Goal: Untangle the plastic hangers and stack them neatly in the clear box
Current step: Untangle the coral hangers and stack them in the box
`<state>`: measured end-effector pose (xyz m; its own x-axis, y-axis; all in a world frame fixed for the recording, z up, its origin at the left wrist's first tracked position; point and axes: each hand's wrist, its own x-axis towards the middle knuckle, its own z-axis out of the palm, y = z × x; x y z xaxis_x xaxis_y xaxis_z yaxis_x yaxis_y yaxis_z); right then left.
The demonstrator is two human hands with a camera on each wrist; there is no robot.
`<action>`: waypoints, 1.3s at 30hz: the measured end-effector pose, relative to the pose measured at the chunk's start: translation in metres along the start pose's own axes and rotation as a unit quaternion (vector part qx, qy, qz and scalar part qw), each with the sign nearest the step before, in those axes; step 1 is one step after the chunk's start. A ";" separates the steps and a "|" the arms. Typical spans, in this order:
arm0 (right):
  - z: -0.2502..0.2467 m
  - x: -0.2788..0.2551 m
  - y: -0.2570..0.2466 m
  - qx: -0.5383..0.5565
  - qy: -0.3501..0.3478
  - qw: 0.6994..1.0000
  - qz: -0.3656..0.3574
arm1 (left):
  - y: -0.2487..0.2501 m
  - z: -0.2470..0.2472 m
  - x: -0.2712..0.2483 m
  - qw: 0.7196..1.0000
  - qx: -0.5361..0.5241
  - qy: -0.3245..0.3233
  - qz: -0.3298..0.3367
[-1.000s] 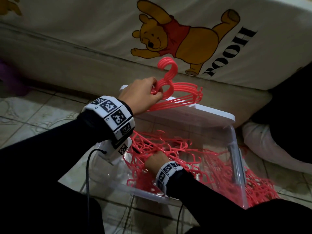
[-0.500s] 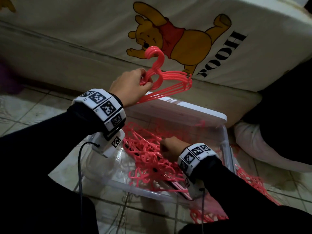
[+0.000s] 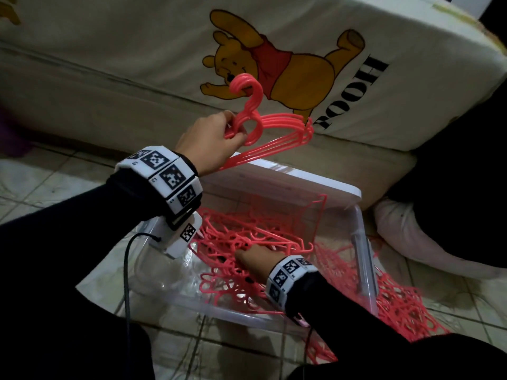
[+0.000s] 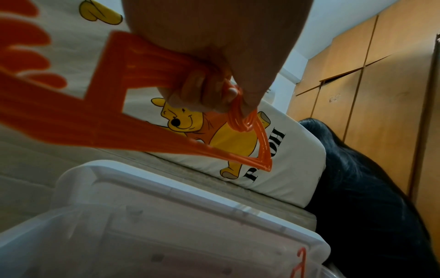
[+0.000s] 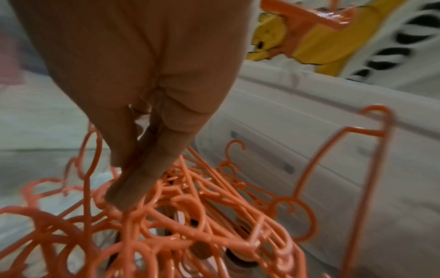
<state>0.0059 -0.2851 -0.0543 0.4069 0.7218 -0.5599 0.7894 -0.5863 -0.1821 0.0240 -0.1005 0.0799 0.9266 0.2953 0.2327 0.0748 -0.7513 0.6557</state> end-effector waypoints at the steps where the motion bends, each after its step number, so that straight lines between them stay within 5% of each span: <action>1: 0.001 0.002 -0.002 0.021 0.005 1.000 -0.001 | 0.000 0.000 0.001 1.000 -0.005 -0.001 0.000; 6: -0.003 0.007 -0.004 0.075 0.065 0.995 -0.020 | -0.001 -0.002 0.002 1.000 -0.011 0.000 -0.002; 14: -0.043 -0.002 0.034 0.240 0.195 0.949 0.052 | 0.002 -0.013 0.005 0.999 -0.032 0.021 -0.024; 18: -0.069 -0.025 0.056 0.377 0.268 0.883 0.078 | 0.001 -0.017 0.006 0.999 -0.033 0.020 -0.021; 21: -0.083 -0.042 0.059 0.552 0.263 0.791 0.029 | 0.005 -0.016 0.003 0.997 -0.073 0.009 -0.024; 24: -0.094 -0.055 0.059 0.621 0.270 0.736 -0.005 | 0.010 -0.017 0.000 0.994 -0.105 0.019 -0.024; 26: -0.097 -0.062 0.061 0.621 0.268 0.737 -0.005 | 0.013 -0.018 -0.001 0.993 -0.110 0.035 -0.017; 30: -0.099 -0.071 0.066 0.553 0.255 0.793 0.021 | 0.016 -0.021 0.000 0.990 -0.123 0.066 -0.012; 32: -0.102 -0.073 0.067 0.564 0.265 0.782 0.011 | 0.013 -0.021 0.000 0.992 -0.114 0.061 -0.005; 39: -0.112 -0.068 0.046 0.706 0.286 0.642 -0.086 | 0.015 0.000 -0.009 0.982 -0.164 -0.089 0.031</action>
<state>0.0658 -0.3201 0.0662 0.7903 0.6011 -0.1187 -0.1951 0.0633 -0.9787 0.0163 -0.1142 0.0875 0.9777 0.1245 0.1692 -0.0796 -0.5258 0.8469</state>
